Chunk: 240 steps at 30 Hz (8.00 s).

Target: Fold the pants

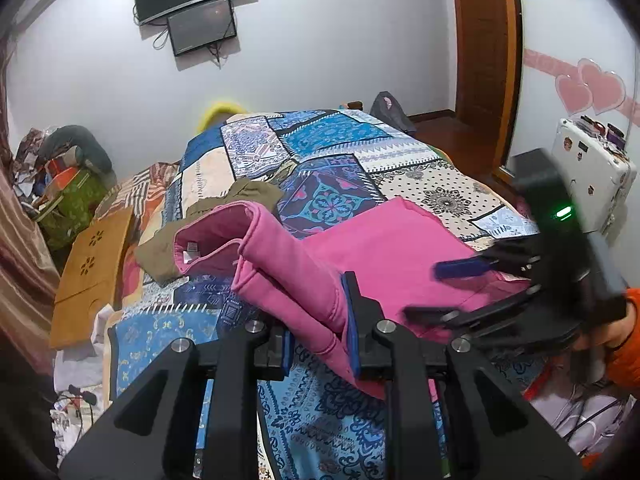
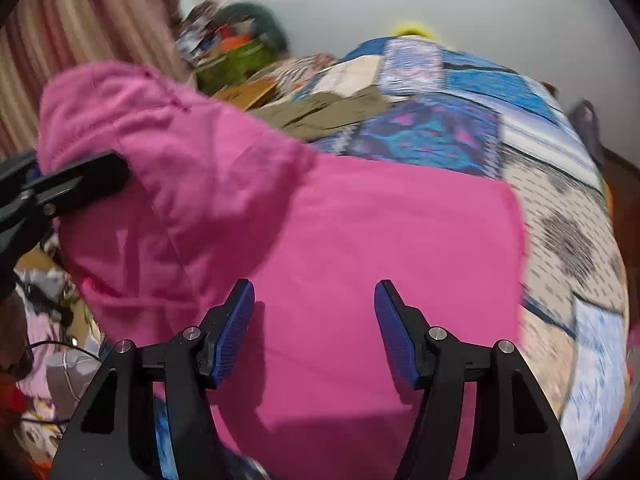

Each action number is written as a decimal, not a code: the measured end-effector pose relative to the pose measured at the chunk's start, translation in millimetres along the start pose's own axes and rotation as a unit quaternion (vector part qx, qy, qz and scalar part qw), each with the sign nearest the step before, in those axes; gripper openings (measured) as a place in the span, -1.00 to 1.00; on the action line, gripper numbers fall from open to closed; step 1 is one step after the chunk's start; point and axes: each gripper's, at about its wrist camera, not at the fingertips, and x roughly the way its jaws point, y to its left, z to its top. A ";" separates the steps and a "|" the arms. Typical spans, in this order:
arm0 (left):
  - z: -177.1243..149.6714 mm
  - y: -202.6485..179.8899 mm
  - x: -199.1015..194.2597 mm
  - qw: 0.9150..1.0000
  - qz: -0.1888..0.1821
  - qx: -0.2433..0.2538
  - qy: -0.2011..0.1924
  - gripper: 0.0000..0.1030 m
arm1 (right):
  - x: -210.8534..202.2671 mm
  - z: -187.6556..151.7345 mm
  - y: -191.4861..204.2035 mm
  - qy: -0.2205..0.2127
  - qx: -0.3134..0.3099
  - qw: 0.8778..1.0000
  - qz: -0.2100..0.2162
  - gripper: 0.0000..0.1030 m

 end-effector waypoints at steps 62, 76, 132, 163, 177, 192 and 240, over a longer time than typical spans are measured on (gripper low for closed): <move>-19.6 -69.8 62.9 0.989 -0.110 0.019 0.094 0.30 | -59.4 -45.0 -51.4 -0.051 0.099 0.992 -0.067 0.29; 45.2 -9.4 118.0 0.994 -0.073 -0.015 0.079 0.30 | -41.2 -54.8 -66.6 -0.015 0.108 0.992 -0.059 0.33; 43.8 45.5 229.1 0.976 -0.130 -0.101 0.143 0.04 | -4.8 -24.0 -143.6 -0.010 0.167 0.979 -0.119 0.25; -33.4 80.2 140.2 0.972 -0.103 -0.153 0.148 -0.70 | 24.4 14.5 -112.2 -0.011 0.091 0.994 -0.066 0.09; -24.8 105.6 118.1 0.979 -0.052 -0.160 0.115 -0.49 | -7.4 34.0 -98.8 -0.034 0.067 0.991 -0.113 0.13; 23.0 90.2 155.6 0.984 -0.057 -0.138 0.095 0.26 | 16.6 59.3 -106.1 -0.039 0.040 0.991 -0.119 0.58; 40.1 90.4 140.8 0.988 -0.079 -0.121 0.060 -0.82 | 33.5 95.2 -86.7 -0.002 0.022 1.000 -0.005 -0.75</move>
